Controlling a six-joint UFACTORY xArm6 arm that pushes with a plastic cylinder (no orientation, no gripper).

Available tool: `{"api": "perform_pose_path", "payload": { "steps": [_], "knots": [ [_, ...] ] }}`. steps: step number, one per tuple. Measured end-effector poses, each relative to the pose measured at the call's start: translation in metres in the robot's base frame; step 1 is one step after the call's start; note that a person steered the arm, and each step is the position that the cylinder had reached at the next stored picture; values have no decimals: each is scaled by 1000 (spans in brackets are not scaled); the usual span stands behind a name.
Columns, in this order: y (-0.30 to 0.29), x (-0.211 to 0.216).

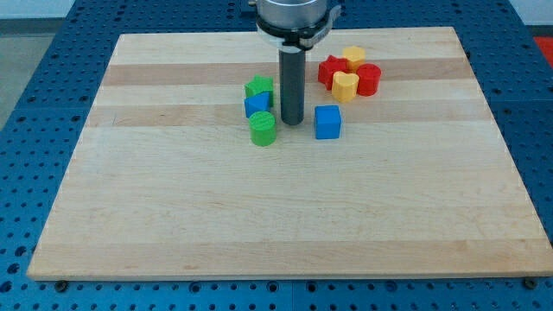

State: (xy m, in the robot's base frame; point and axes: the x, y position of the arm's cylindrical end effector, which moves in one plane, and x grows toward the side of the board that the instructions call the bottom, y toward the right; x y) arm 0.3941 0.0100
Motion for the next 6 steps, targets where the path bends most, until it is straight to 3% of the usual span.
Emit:
{"api": "perform_pose_path", "payload": {
  "steps": [3, 6],
  "knots": [
    [65, -22],
    [78, 21]
  ]
}}
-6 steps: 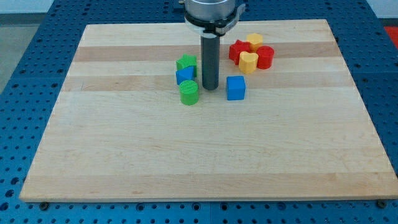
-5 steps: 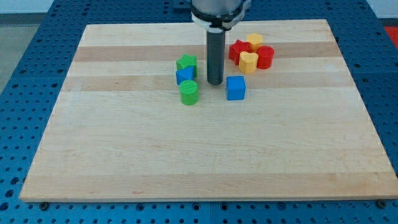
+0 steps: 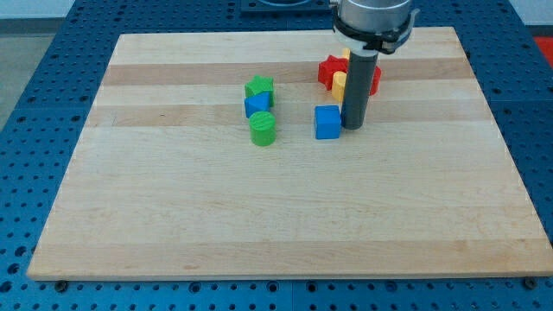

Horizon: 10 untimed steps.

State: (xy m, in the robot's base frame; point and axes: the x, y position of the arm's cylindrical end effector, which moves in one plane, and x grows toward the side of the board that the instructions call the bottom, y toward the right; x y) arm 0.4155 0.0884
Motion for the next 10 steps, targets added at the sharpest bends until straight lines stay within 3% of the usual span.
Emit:
{"api": "perform_pose_path", "payload": {
  "steps": [10],
  "knots": [
    [-36, -3]
  ]
}}
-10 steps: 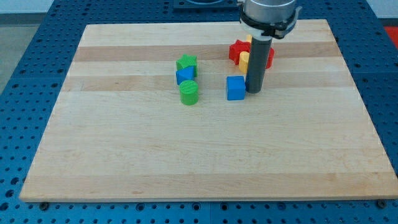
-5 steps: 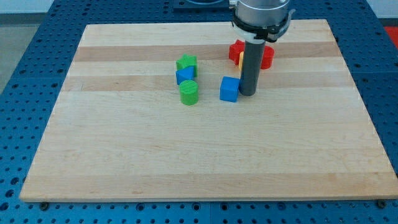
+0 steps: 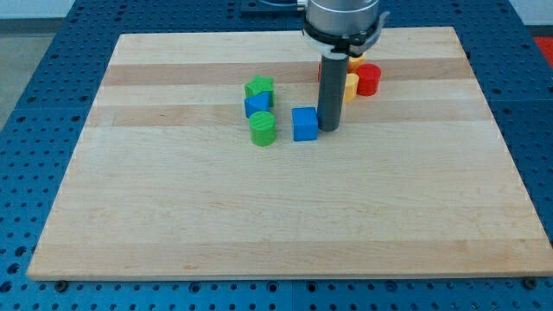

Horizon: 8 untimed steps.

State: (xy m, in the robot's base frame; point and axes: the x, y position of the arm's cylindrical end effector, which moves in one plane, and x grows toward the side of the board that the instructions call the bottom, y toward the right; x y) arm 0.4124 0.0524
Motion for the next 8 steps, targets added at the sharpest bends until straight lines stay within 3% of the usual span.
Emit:
{"api": "perform_pose_path", "payload": {
  "steps": [3, 8],
  "knots": [
    [0, -24],
    [-26, -15]
  ]
}}
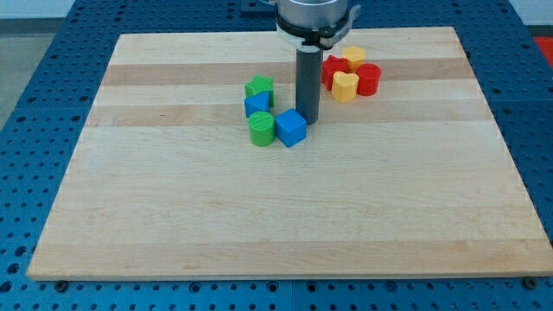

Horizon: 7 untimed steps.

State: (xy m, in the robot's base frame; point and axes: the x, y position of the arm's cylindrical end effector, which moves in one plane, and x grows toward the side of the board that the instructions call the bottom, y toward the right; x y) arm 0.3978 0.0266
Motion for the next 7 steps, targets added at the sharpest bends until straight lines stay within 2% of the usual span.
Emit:
{"api": "perform_pose_path", "payload": {
  "steps": [5, 7],
  "knots": [
    [0, 19],
    [21, 31]
  ]
}}
